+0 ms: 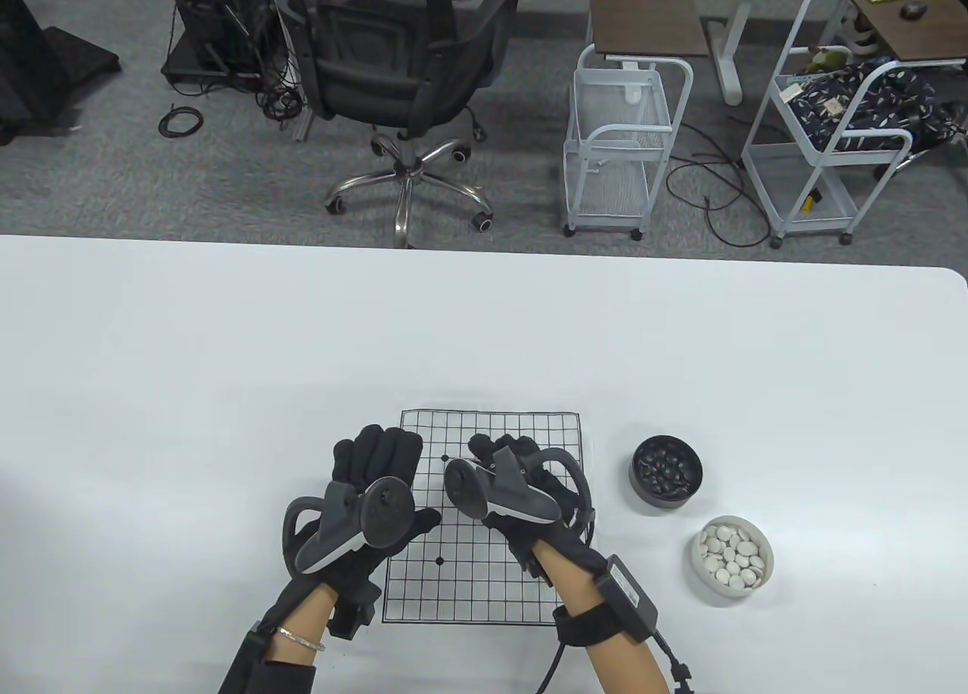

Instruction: Place Go stones in plus sign pattern

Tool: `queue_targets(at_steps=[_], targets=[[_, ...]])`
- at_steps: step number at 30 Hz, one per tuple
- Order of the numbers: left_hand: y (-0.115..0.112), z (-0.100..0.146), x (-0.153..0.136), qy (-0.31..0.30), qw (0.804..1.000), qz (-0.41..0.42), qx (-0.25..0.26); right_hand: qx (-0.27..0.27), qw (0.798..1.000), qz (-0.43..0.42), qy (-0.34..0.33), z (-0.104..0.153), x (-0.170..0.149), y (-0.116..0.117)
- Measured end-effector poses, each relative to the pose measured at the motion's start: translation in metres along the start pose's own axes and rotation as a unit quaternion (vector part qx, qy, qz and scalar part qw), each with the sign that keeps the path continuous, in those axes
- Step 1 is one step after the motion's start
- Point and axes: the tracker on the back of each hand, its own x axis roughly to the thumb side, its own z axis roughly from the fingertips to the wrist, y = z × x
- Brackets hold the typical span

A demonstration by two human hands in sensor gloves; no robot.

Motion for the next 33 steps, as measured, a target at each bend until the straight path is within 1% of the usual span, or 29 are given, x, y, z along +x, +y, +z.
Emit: queue_targets(at_steps=[2, 6, 9, 10, 13, 14, 17, 19, 24, 26, 29, 30, 33], targets=[[0.0, 0.0, 0.0, -0.001, 1.0, 0.0, 0.0, 0.003, 1.0, 0.004, 0.028, 0.006, -0.011, -0.009], [-0.001, 0.0, 0.001, -0.003, 1.0, -0.004, 0.0, 0.018, 0.993, 0.019, 0.115, 0.021, -0.046, -0.025], [-0.001, 0.0, 0.002, -0.004, 1.0, -0.002, -0.001, 0.039, 0.978, 0.028, 0.204, 0.028, -0.078, -0.03], [-0.001, 0.0, 0.002, -0.005, 1.0, -0.002, -0.001, 0.052, 0.969, 0.033, 0.239, 0.03, -0.09, -0.03], [-0.001, 0.0, 0.002, -0.004, 1.0, -0.002, -0.002, 0.081, 0.948, 0.05, 0.303, 0.034, -0.118, -0.023], [-0.002, 0.0, 0.002, -0.005, 1.0, -0.002, -0.002, 0.089, 0.944, 0.051, 0.313, 0.035, -0.124, -0.021], [-0.002, 0.0, 0.002, -0.004, 1.0, 0.0, -0.003, 0.115, 0.923, 0.067, 0.361, 0.036, -0.141, -0.012], [-0.002, 0.0, 0.002, -0.004, 1.0, 0.0, -0.003, 0.126, 0.911, 0.08, 0.383, 0.035, -0.147, -0.007], [-0.001, 0.0, 0.001, -0.002, 1.0, -0.004, -0.001, 0.148, 0.895, 0.113, 0.405, 0.031, -0.155, 0.01], [-0.001, 0.001, 0.001, -0.001, 1.0, -0.005, 0.0, 0.161, 0.894, 0.116, 0.401, 0.028, -0.157, 0.018], [-0.001, 0.001, 0.0, 0.0, 1.0, -0.002, 0.001, 0.156, 0.887, 0.147, 0.409, 0.025, -0.158, 0.026], [-0.001, 0.001, 0.0, 0.001, 1.0, -0.002, 0.001, 0.155, 0.891, 0.158, 0.396, 0.024, -0.157, 0.027], [-0.001, 0.001, 0.0, 0.001, 1.0, -0.002, 0.001, 0.143, 0.892, 0.18, 0.388, 0.024, -0.154, 0.029]])
